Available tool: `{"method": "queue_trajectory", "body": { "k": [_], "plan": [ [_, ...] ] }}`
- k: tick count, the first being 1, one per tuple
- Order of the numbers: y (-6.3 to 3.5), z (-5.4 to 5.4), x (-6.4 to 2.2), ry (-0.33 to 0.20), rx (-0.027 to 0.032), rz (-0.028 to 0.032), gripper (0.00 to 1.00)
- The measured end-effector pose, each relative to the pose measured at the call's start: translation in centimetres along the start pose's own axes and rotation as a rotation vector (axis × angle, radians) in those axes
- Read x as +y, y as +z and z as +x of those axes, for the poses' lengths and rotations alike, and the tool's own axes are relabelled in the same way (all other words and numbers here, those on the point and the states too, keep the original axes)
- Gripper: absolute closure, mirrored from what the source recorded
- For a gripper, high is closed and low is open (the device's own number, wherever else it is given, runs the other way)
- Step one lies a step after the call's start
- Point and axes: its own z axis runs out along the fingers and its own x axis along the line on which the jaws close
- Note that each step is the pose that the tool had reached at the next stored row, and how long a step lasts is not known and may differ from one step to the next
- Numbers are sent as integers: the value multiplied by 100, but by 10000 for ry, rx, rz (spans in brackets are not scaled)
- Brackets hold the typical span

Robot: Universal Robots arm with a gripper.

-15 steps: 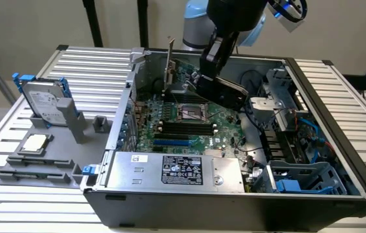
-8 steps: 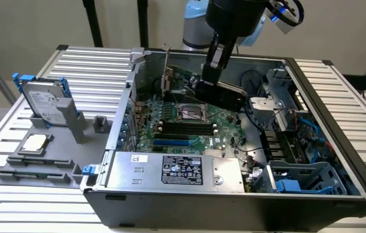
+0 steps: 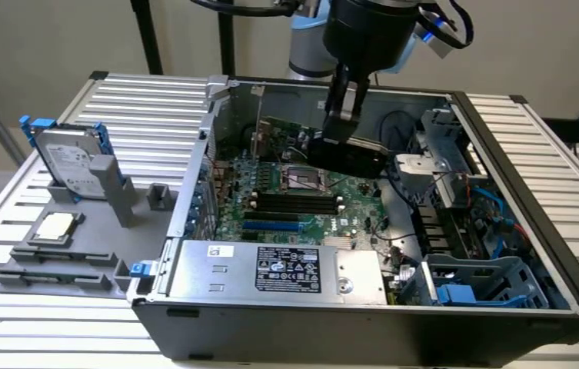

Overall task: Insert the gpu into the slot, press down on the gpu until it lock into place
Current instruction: 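Insert the gpu into the slot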

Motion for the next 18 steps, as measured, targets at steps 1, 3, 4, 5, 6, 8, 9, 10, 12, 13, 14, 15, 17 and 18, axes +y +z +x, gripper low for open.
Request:
{"method": "queue_trajectory", "body": {
  "k": [1,3,4,5,6,8,9,10,12,13,14,15,17,18],
  "plan": [
    [13,1,-1,-150,11,9,74],
    [41,4,6,-353,21,36,74],
    [56,6,13,-417,22,53,74],
    [72,9,26,-461,20,74,74],
    [89,14,43,-491,16,96,74],
    [123,24,85,-531,8,145,74],
    [140,29,109,-548,3,172,74],
    [156,34,131,-564,0,197,74],
    [191,45,178,-596,-10,252,74],
    [207,50,199,-617,-13,276,74],
    [226,55,220,-644,-19,300,74],
    [242,59,237,-674,-20,320,74],
    [277,68,270,-737,-31,359,74],
    [294,72,287,-767,-34,377,74]
  ]
}}
